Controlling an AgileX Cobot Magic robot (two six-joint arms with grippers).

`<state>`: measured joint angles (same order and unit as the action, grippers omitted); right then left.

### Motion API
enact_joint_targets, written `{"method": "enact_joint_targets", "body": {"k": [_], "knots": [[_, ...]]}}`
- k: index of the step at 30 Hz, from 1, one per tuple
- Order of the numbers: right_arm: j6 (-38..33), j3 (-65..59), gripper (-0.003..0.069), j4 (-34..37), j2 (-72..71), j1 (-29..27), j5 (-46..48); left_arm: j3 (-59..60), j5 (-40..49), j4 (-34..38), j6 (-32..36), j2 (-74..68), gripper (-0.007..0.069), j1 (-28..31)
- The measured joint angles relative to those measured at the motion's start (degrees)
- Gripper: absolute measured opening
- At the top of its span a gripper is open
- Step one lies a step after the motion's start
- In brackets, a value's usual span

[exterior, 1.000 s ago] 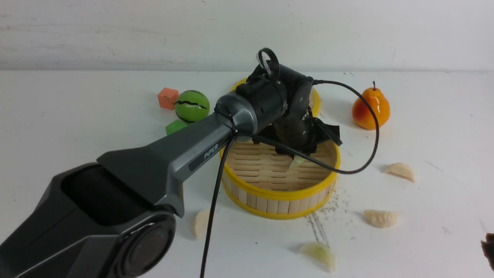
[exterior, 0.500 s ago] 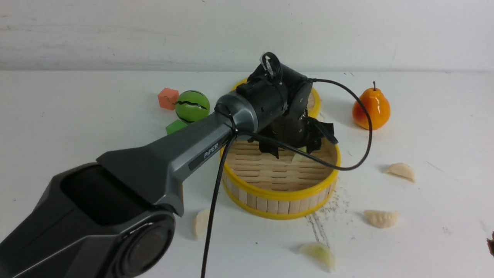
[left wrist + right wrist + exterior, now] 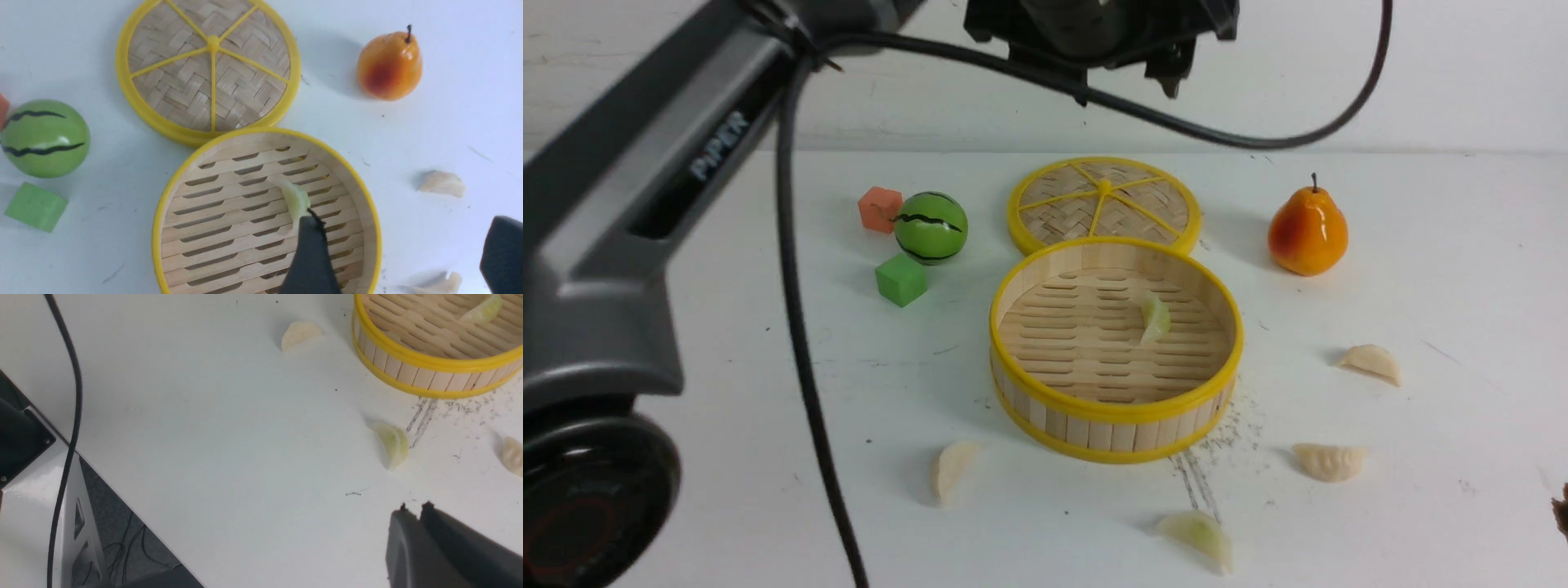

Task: Put the dumplings into the steamer on the white table.
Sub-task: 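Reach for and grasp a dumpling on the table with the left gripper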

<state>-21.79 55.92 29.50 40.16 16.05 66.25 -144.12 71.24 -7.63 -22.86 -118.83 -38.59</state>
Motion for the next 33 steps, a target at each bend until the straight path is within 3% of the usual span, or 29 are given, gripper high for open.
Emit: {"method": "enact_joint_targets", "body": {"k": [5,14,18,22,33], "knots": [[0.04,0.0,0.0047,0.0,0.0,0.0,0.0,9.89,0.0,0.91,1.76,6.52,0.0506,0.0],[0.04,0.0,0.0059,0.0,0.0,0.0,0.54,49.58,-0.51,-0.66,2.03,22.0,0.0506,0.0],[0.04,0.0,0.0062,0.0,-0.01,0.0,0.61,63.23,-6.24,-2.57,-1.28,24.69,0.0506,0.0],[0.04,0.0,0.0063,0.0,-0.01,0.0,0.69,69.56,-10.82,-4.32,-2.07,22.84,0.0506,0.0],[0.04,-0.27,0.0065,0.0,-0.01,0.0,1.23,70.23,-20.27,-4.94,-1.19,13.05,0.0503,3.15]]}}
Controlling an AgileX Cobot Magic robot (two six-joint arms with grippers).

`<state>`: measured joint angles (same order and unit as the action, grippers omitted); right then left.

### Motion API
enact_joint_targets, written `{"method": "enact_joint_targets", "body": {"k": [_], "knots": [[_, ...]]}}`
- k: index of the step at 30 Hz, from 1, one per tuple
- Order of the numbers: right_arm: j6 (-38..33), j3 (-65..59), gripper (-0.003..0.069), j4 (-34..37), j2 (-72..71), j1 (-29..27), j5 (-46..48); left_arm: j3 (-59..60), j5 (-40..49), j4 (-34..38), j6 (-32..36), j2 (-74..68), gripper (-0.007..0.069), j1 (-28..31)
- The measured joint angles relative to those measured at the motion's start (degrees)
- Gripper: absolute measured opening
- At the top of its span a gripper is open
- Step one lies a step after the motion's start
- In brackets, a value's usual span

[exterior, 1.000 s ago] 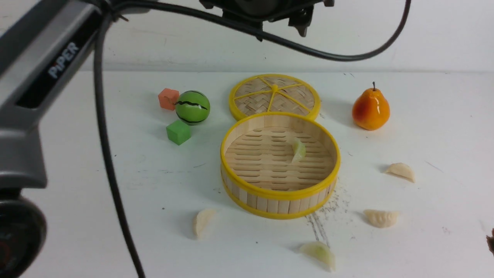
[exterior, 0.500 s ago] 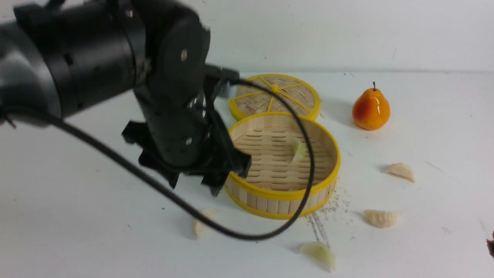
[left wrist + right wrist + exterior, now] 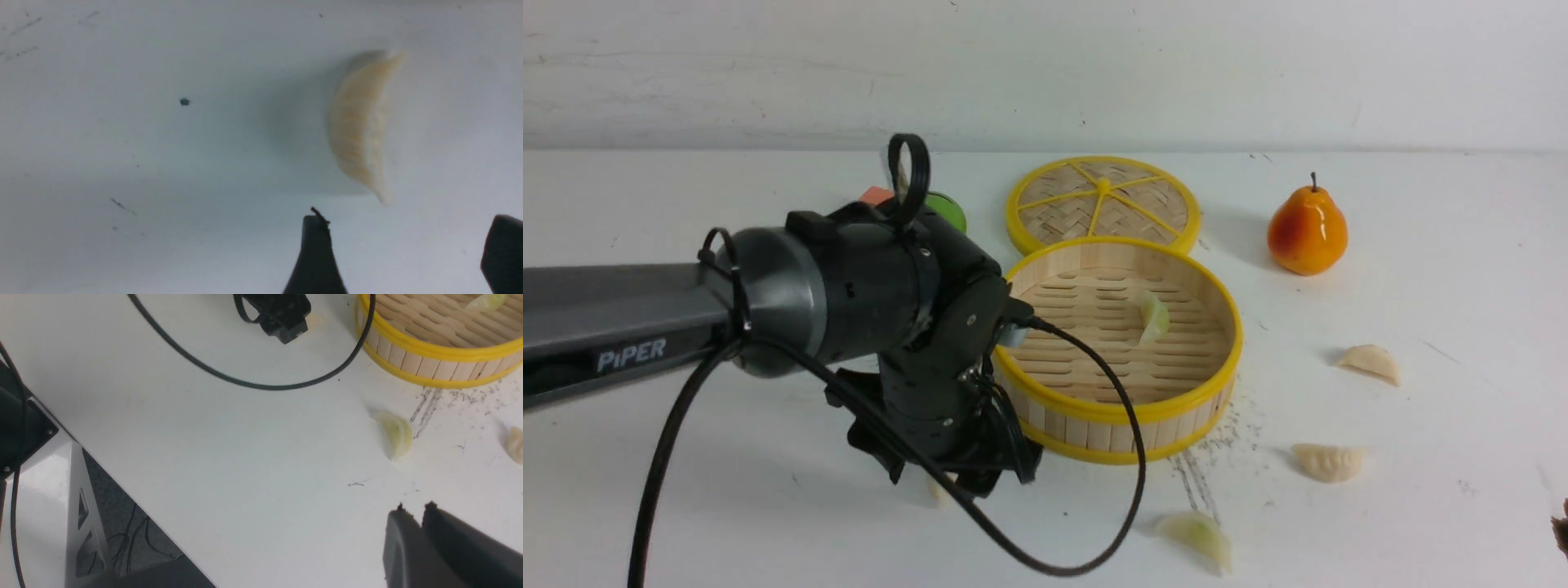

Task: Put the dumplings into the steamer on the white table.
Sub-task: 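Reach for and grasp a dumpling on the table with the left gripper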

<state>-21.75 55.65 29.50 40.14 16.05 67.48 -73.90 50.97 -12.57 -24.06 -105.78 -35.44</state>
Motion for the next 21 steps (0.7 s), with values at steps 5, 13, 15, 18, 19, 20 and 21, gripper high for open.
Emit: {"method": "enact_joint_targets", "body": {"k": [5,13,15,18,19,20,21], "knots": [[0.0,0.0,0.0071,-0.21,0.0,0.0,0.17,0.07,-5.55,3.73,2.76,-0.18,0.0503,4.64],[0.0,0.0,0.0077,-1.73,0.0,0.0,0.12,0.07,-8.6,8.05,8.26,-2.38,0.0454,5.64],[0.0,0.0,0.0077,-1.91,0.0,0.0,0.12,0.07,-8.55,8.05,8.4,-3.43,0.044,5.64],[0.0,0.0,0.0077,-2.35,0.0,0.0,0.12,0.07,-7.98,8.34,8.52,-6.04,0.0369,5.64],[0.0,0.0,0.0077,-2.38,0.0,0.0,0.12,0.07,-8.17,8.28,8.57,-6.08,0.0343,5.64],[0.0,0.0,0.0077,-2.51,0.0,0.0,0.06,0.07,-8.17,8.28,8.57,-6.08,0.0302,5.64],[0.0,0.0,0.0077,-2.48,0.0,0.0,0.06,0.07,-8.27,8.28,8.57,-6.02,0.0253,5.64]]}}
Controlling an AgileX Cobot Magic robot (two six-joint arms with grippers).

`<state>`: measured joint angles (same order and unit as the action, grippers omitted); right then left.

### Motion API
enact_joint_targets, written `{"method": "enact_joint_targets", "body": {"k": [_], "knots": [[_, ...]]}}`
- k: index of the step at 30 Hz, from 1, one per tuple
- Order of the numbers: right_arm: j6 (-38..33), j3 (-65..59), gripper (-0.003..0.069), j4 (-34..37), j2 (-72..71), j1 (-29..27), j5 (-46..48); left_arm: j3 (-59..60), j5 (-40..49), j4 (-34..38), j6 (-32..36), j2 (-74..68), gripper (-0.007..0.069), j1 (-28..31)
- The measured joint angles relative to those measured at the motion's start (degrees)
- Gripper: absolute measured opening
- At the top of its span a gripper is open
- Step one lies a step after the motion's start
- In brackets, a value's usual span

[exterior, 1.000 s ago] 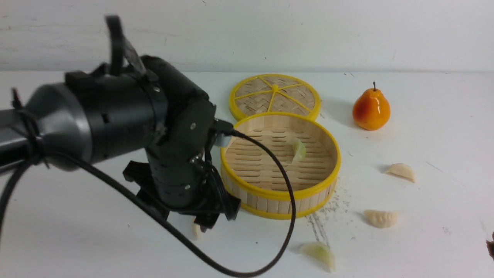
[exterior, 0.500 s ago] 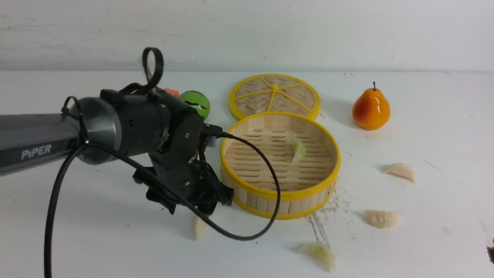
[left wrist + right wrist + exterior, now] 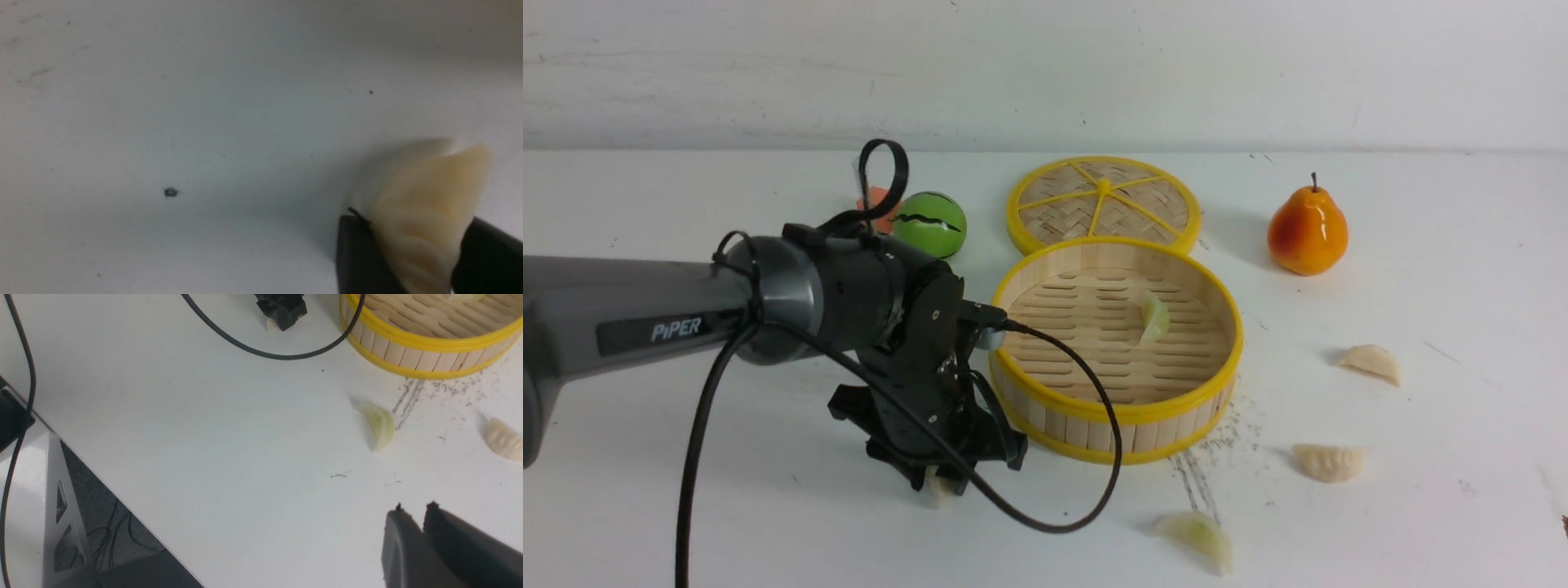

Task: Put the dumplings into the steamer on the white table.
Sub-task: 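Reach for and grasp a dumpling on the table with the left gripper, then place the dumpling into the bamboo steamer basket with the left gripper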

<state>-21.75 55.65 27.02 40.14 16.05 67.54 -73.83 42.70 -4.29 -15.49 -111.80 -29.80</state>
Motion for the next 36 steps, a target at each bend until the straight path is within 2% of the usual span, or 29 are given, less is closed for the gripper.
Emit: {"method": "enact_joint_targets", "body": {"k": [1,3,7,11,14,20,33,36], "knots": [[0.0,0.0,0.0077,0.0,0.0,0.0,-0.12,0.0,0.0,0.0,0.05,0.32,0.0203,0.0],[0.0,0.0,0.0078,0.0,0.0,0.0,-0.12,-0.21,0.5,0.0,0.05,1.2,0.0177,0.0],[0.0,0.0,0.0084,-0.05,0.0,0.0,-0.17,-4.99,4.49,1.42,0.11,5.27,0.0185,0.0],[0.0,0.0,0.0085,-0.05,0.0,0.0,-0.94,-13.62,8.03,6.68,0.11,7.47,0.0185,0.0],[0.0,0.0,0.0085,-0.05,0.0,0.0,-1.55,-21.35,8.36,12.12,0.15,6.43,0.0185,-0.07],[0.0,0.0,0.0085,-0.05,0.0,0.0,-1.69,-30.58,5.93,18.09,0.15,-1.62,0.0185,-0.14],[0.0,0.0,0.0095,-0.55,0.0,0.0,-1.69,-38.68,-1.62,18.64,-1.83,-17.2,0.0185,-0.14],[0.0,0.0,0.0095,-1.52,0.0,0.0,-1.69,-38.83,-2.66,17.58,-2.04,-18.27,0.0228,-0.14]]}}
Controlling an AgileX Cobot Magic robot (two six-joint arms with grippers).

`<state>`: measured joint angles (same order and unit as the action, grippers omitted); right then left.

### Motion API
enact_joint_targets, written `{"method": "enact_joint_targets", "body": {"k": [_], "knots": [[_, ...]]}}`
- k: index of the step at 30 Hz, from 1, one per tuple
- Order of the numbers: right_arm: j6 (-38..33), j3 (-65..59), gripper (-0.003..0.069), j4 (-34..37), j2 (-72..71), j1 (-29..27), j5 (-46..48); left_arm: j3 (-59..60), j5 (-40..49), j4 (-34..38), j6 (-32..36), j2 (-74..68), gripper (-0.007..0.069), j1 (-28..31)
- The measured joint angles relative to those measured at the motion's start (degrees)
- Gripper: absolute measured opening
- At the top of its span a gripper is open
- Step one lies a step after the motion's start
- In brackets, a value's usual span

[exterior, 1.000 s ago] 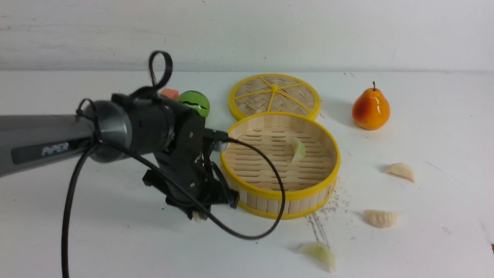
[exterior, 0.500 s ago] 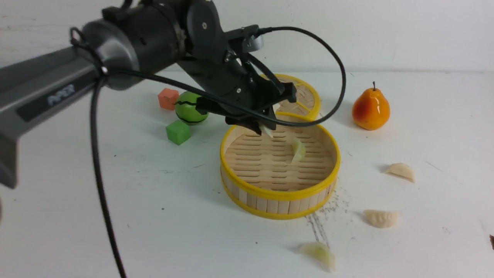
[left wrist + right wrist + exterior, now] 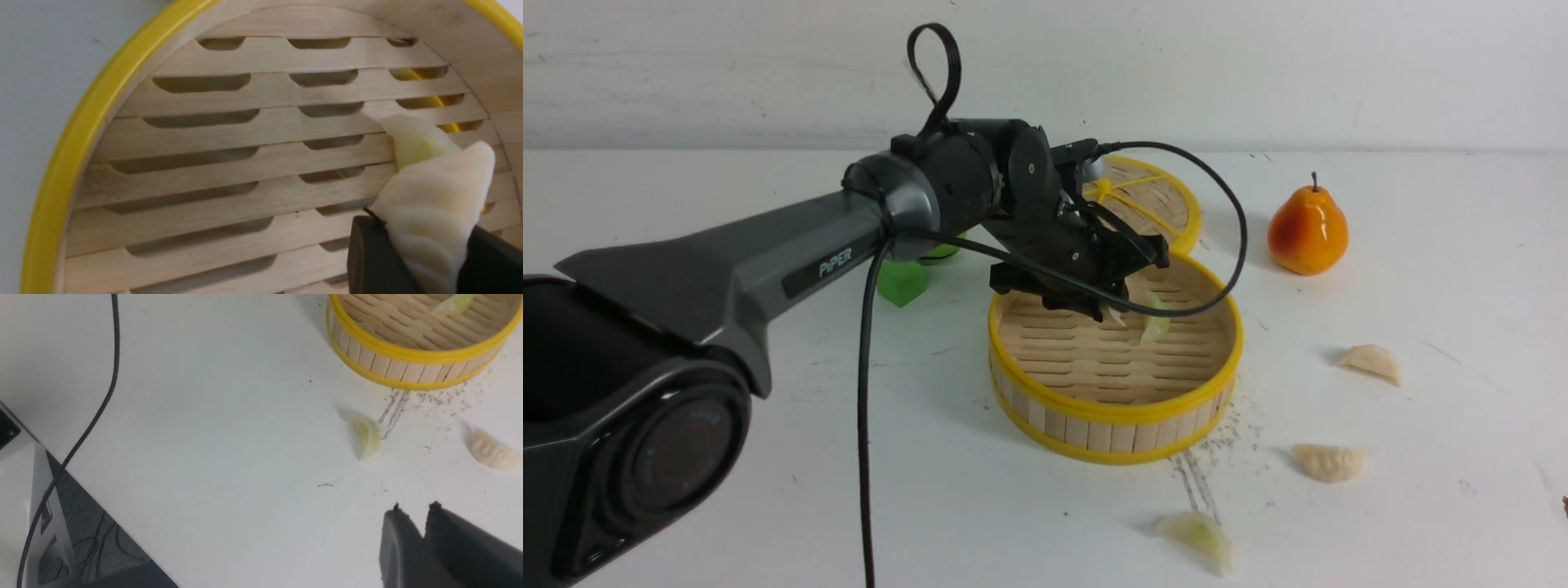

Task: Put the dumplings into the steamer on the white table.
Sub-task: 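Place the dumpling into the bamboo steamer basket with the left gripper, then reach for and grasp a dumpling lying on the table beside the steamer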

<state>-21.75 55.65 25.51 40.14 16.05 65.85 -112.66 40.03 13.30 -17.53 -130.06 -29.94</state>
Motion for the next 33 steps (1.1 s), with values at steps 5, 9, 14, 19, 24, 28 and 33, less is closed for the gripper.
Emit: {"method": "enact_joint_targets", "body": {"k": [5,9,14,19,24,28,33], "knots": [[0.0,0.0,0.0101,-1.0,0.0,0.0,0.0,-0.05,-0.08,-2.51,-0.45,-1.14,0.0379,0.0],[0.0,0.0,0.0104,-1.18,0.0,0.0,-0.15,-2.3,3.53,-2.93,-0.55,-0.65,0.0468,0.0],[0.0,0.0,0.0111,-1.3,0.16,0.0,-2.97,-11.23,16.04,-3.88,0.11,3.86,0.0473,0.0],[0.0,0.0,0.0114,-1.15,2.98,0.0,-5.89,-20.78,28.61,-7.04,4.68,12.31,0.0398,-0.05],[-1.48,0.07,0.0076,-0.77,11.39,0.0,-6.21,-20.67,31.24,-10.79,7.66,23.48,0.0223,-0.05],[-3.74,1.44,0.0,0.3,17.87,0.13,-5.82,-14.34,31.24,-11.25,9.44,32.67,0.0099,-0.05],[-5.2,4.39,-0.0018,-0.09,24.7,4.89,-6.01,3.61,31.24,-12.53,10.63,47.16,-0.0014,-0.05]]}}
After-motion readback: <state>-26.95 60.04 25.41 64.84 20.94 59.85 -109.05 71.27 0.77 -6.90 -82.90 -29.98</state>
